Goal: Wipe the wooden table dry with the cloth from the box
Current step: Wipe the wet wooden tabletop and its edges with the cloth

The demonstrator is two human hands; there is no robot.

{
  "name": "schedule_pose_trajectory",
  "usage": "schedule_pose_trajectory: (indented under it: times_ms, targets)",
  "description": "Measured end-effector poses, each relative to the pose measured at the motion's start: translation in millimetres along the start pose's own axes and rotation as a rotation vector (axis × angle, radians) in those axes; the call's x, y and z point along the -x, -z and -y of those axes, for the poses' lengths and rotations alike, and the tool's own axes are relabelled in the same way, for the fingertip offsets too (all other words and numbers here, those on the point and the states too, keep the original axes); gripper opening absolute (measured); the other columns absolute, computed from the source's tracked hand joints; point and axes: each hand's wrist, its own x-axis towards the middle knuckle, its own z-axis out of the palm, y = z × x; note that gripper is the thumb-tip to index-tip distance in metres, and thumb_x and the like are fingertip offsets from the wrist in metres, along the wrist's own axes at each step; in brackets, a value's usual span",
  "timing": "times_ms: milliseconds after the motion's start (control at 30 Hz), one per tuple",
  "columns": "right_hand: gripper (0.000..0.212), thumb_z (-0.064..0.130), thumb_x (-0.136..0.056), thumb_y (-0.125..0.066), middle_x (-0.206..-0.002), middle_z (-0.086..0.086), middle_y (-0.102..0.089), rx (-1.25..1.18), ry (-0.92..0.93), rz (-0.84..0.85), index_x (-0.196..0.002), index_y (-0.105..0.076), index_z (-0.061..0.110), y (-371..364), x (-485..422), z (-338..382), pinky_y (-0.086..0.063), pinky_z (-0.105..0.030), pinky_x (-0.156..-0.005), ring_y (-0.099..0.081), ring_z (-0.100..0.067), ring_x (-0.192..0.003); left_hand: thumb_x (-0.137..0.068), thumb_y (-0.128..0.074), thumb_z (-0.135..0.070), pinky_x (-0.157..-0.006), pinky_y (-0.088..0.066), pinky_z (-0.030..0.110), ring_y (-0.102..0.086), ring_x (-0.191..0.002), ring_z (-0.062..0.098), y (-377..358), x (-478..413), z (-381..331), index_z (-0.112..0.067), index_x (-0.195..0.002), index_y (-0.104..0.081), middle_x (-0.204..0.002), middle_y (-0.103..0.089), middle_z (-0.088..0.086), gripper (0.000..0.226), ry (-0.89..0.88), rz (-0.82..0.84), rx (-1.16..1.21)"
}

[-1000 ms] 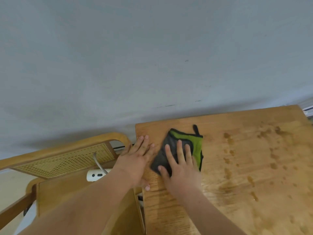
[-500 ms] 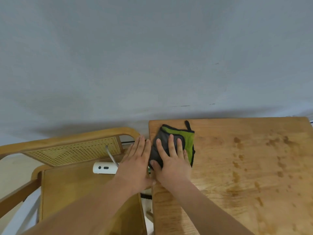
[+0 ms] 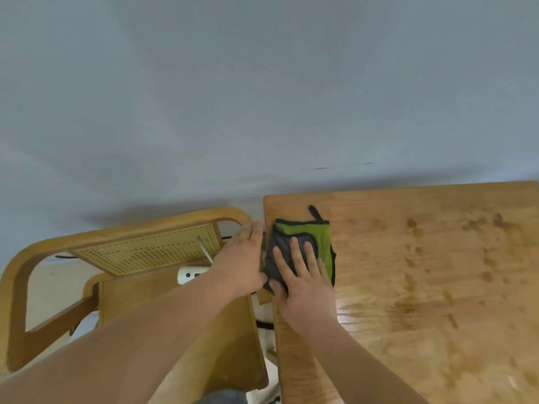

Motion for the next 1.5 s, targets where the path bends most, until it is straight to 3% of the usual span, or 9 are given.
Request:
schedule_pose_trajectory:
  times_ms: [167,267,367,533,933,1067,1200,1333,1500]
  targets:
    - [0.064,0.062,-0.104,-0.026,-0.172,0.003,0.003,-0.008,-0.05,0.014,-0.162,-0.004,0.045,-44.4,93.7,-32.6,-0.015,-0.047,-0.125,0.0,-0.029,-0.158,-0.085,-0.071,-0.021,-0.123,0.01,0.064,0.032,-0.15,0.041,-19.4,-3.5,-27.7,-0.012,-0.161,0.018,-0.162,0.04,0.018,0.118,-0.083,0.089,-0.405]
    - [0.063,0.067,-0.103,-0.021,-0.17,0.006,0.013,0.007,-0.063,0.014,-0.16,0.001,0.05,-33.2,90.6,-53.4,-0.013,-0.044,-0.126,0.01,-0.025,-0.158,-0.091,-0.067,-0.019,-0.123,0.009,0.063,0.021,-0.155,0.041,-29.9,-2.6,-36.5,-0.008,-0.163,0.003,-0.169,0.021,0.02,0.101,-0.19,-0.025,-0.547]
    - [0.065,0.067,-0.103,-0.02,-0.166,0.007,0.028,-0.035,-0.202,0.037,-0.157,0.011,0.051,-7.4,46.5,-67.0,-0.006,-0.045,-0.128,0.025,-0.022,-0.154,-0.09,-0.068,-0.021,-0.125,0.009,0.058,0.007,-0.156,0.038,-41.7,1.5,-31.7,-0.009,-0.163,-0.007,-0.17,0.004,0.016,0.095,-0.226,-0.096,-0.52]
    - [0.066,0.062,-0.105,-0.021,-0.168,0.002,0.026,-0.132,-0.339,0.05,-0.16,0.01,0.044,17.3,-5.0,-65.7,-0.004,-0.049,-0.127,0.022,-0.026,-0.155,-0.086,-0.067,-0.022,-0.126,0.011,0.056,0.019,-0.155,0.037,-58.5,22.1,-29.3,-0.014,-0.164,-0.002,-0.167,0.027,0.014,0.102,-0.22,-0.156,-0.401]
    - [0.066,0.059,-0.104,-0.022,-0.168,0.003,0.026,-0.116,-0.192,0.005,-0.159,0.013,0.046,-65.9,146.8,-33.4,0.002,-0.047,-0.127,0.03,-0.022,-0.153,-0.094,-0.058,-0.029,-0.127,0.011,0.046,0.022,-0.156,0.028,-124.2,91.6,-68.3,-0.018,-0.164,-0.006,-0.169,0.026,0.007,0.088,-0.266,-0.057,-0.167]
    - [0.066,0.054,-0.104,-0.029,-0.172,0.001,0.009,-0.125,-0.125,-0.031,-0.163,-0.003,0.041,-94.6,191.2,-41.2,-0.004,-0.048,-0.123,0.014,-0.025,-0.157,-0.097,-0.051,-0.031,-0.128,0.009,0.047,0.027,-0.155,0.028,-153.1,121.7,-95.1,-0.006,-0.163,-0.004,-0.167,0.029,0.015,0.085,-0.283,0.009,-0.235]
    - [0.066,0.051,-0.101,-0.04,-0.172,-0.002,-0.01,-0.127,-0.042,-0.102,-0.162,-0.022,0.036,-119.9,233.9,-66.5,-0.013,-0.049,-0.121,-0.008,-0.03,-0.158,-0.097,-0.051,-0.03,-0.129,-0.001,0.044,0.012,-0.158,0.028,-182.1,146.5,-124.9,-0.006,-0.161,-0.016,-0.172,0.013,0.012,0.077,-0.241,0.015,-0.216]
    - [0.066,0.059,-0.1,-0.038,-0.172,-0.003,-0.012,-0.094,0.006,-0.064,-0.162,-0.023,0.039,-140.6,279.8,-104.7,-0.011,-0.049,-0.121,-0.01,-0.03,-0.158,-0.093,-0.063,-0.028,-0.127,-0.018,0.043,-0.002,-0.157,0.025,-214.3,170.0,-157.0,-0.012,-0.157,-0.031,-0.171,-0.002,0.008,0.073,-0.226,0.02,-0.21]
    - [0.069,0.063,-0.096,-0.041,-0.171,-0.002,-0.014,-0.084,0.012,-0.009,-0.16,-0.027,0.041,-154.3,336.1,-156.0,-0.02,-0.049,-0.124,-0.014,-0.032,-0.156,-0.092,-0.064,-0.032,-0.127,-0.017,0.045,-0.002,-0.157,0.027,-257.5,195.4,-204.0,-0.017,-0.159,-0.027,-0.171,-0.001,0.008,0.078,-0.255,0.062,-0.297]
